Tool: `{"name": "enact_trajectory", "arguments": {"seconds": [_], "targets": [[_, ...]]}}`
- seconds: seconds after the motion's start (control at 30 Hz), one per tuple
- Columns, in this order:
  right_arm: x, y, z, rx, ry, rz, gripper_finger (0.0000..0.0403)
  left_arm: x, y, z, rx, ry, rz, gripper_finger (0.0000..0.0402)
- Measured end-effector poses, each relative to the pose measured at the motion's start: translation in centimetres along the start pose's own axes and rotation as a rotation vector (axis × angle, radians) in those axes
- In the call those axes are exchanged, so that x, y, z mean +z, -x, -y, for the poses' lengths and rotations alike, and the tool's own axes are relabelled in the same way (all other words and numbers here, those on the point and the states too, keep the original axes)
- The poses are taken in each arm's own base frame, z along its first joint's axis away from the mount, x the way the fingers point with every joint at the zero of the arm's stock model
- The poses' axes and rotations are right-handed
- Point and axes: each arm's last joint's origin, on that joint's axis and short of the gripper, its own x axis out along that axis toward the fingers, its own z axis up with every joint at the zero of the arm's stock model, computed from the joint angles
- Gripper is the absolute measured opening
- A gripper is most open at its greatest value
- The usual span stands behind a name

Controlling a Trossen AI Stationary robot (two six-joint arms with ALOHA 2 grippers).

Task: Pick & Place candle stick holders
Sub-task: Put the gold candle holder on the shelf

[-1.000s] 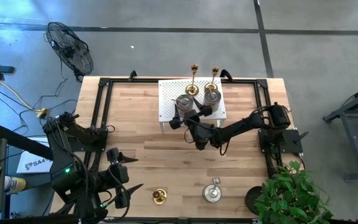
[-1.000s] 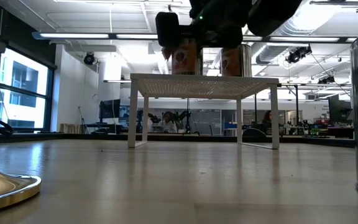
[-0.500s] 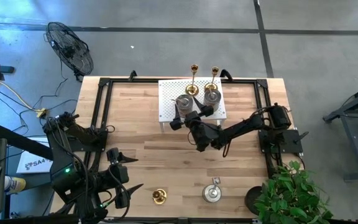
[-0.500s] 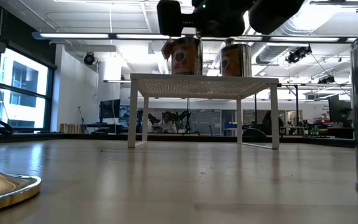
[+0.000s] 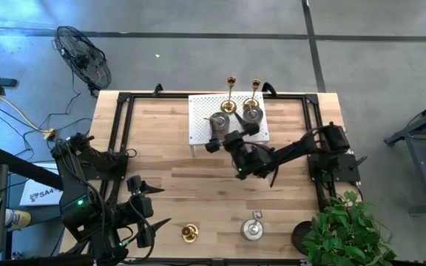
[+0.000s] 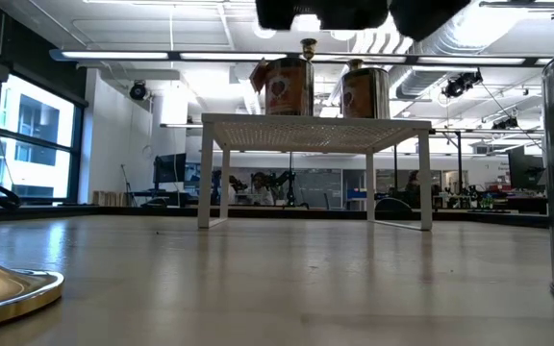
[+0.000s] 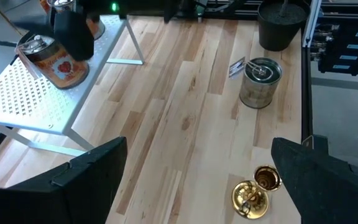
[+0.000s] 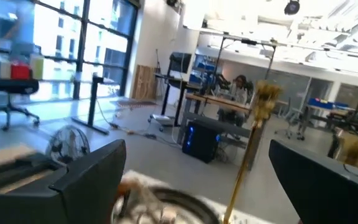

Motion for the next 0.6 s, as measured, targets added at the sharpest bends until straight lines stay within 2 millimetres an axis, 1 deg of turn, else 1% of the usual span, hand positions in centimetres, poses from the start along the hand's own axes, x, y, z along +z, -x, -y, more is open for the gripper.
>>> {"name": "enact_trajectory", "arguments": {"seconds": [0.17, 0.27, 0.4, 0.6], "targets": [[2.1, 1.0, 0.9, 0.046, -0.002, 0.044, 0.0389, 0.0, 0.0, 0.0, -0.001, 0.002, 0.001, 0.0392], [3.8, 2.4, 1.4, 0.105, 0.008, 0.093, 0.0389, 0.0, 0.0, 0.0, -0.002, 0.001, -0.001, 0.0392], [6.1, 5.4, 2.3, 0.190, 0.042, 0.146, 0.0389, 0.0, 0.0, 0.0, -0.008, -0.001, -0.010, 0.0392], [9.1, 11.1, 3.9, 0.361, 0.069, 0.188, 0.0389, -0.1, 0.0, 0.1, -0.017, 0.002, -0.025, 0.0392]]}}
